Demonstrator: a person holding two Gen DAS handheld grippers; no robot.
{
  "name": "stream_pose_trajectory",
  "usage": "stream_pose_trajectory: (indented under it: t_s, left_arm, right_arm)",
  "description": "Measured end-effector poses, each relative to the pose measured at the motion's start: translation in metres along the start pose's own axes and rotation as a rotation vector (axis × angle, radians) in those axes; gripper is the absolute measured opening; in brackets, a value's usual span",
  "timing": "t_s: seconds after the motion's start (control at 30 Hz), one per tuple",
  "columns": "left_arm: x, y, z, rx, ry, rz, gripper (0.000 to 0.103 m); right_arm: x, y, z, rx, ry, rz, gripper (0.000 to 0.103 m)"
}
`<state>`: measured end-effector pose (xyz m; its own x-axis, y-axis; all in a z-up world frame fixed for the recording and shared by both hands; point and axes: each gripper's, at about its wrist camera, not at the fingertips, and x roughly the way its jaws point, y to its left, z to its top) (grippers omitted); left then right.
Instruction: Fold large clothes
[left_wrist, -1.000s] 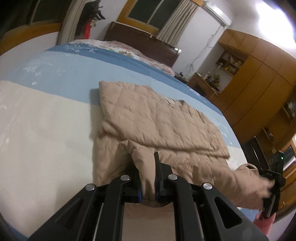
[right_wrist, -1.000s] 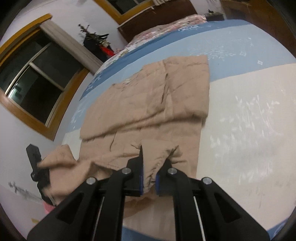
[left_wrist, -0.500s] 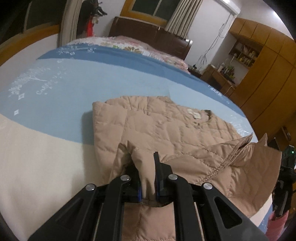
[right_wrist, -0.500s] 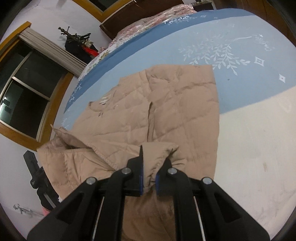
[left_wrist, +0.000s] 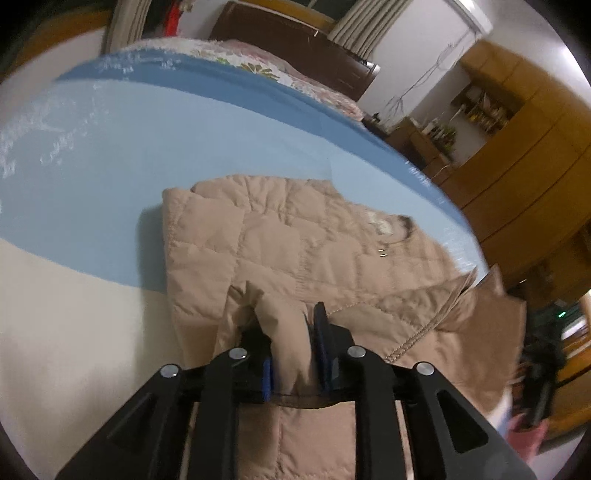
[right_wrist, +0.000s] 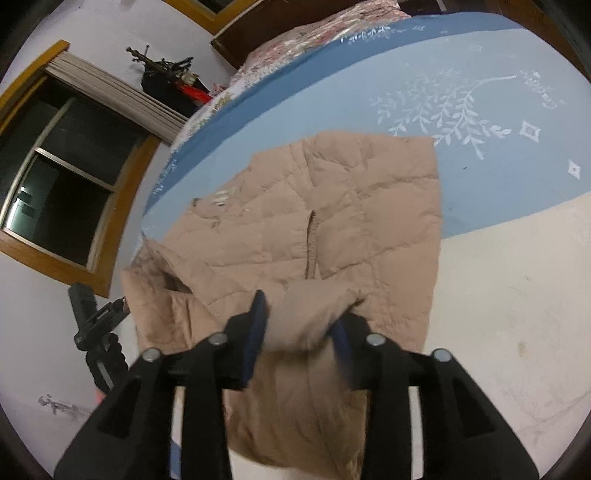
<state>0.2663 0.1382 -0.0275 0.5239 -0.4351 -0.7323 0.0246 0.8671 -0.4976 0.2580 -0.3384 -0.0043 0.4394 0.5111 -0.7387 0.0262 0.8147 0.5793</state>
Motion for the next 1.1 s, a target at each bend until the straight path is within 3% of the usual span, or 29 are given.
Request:
stream_pose_trajectory:
  t_s: [0.07,0.17,0.3,0.37,0.63,0.7,0.77,0.8,0.83,0.9,1.1]
  left_arm:
    - [-0.012,0.007,0.0,-0.053,0.008,-0.078,0.026]
    - [-0.032,0.012,-0.001,-0.095,-0.011,-0.144,0.033]
    - [-0.068,0.007,-0.002,-0.044,-0.125,-0.091,0.043]
    - [-0.073,0.003,-0.004,0.002,-0.144,-0.042,0.047]
    - [-0.014,-0.001,-0.017,0.123,-0.003,0.136,0.051]
    - [0.0,-0.001,-0.019,0.129,0.012,0.152,0.051]
    - [0.008,-0.005,-0.021,0.162,0.002,0.188,0.049]
    - [0.009,-0.007,-0.022,0.18,-0.009,0.208,0.031]
    - [0.01,-0.011,-0.023,0.206,-0.022,0.236,0.021]
    - [0.007,-0.016,-0.023,0.219,-0.046,0.233,0.012]
    - [-0.015,-0.031,-0.017,0.246,-0.17,0.25,0.009]
  right_arm:
    - [-0.016,0.002,-0.003,-0.019,-0.041,-0.033,0.066]
    - [-0.029,0.008,-0.008,-0.071,-0.07,-0.083,0.067]
    - [-0.018,0.017,-0.014,-0.128,-0.036,-0.105,0.067]
    - [-0.005,0.021,-0.014,-0.158,-0.016,-0.132,0.072]
    - [0.044,0.019,-0.01,-0.192,0.059,-0.235,0.077]
    - [0.052,0.02,-0.01,-0.216,0.057,-0.274,0.063]
    - [0.056,0.022,-0.009,-0.233,0.055,-0.276,0.032]
    - [0.055,0.022,-0.009,-0.241,0.047,-0.275,0.026]
    - [0.053,0.024,-0.009,-0.252,0.036,-0.281,0.018]
    - [0.046,0.028,-0.007,-0.263,0.002,-0.293,0.012]
    - [0.02,0.025,0.011,-0.225,-0.064,-0.256,0.009]
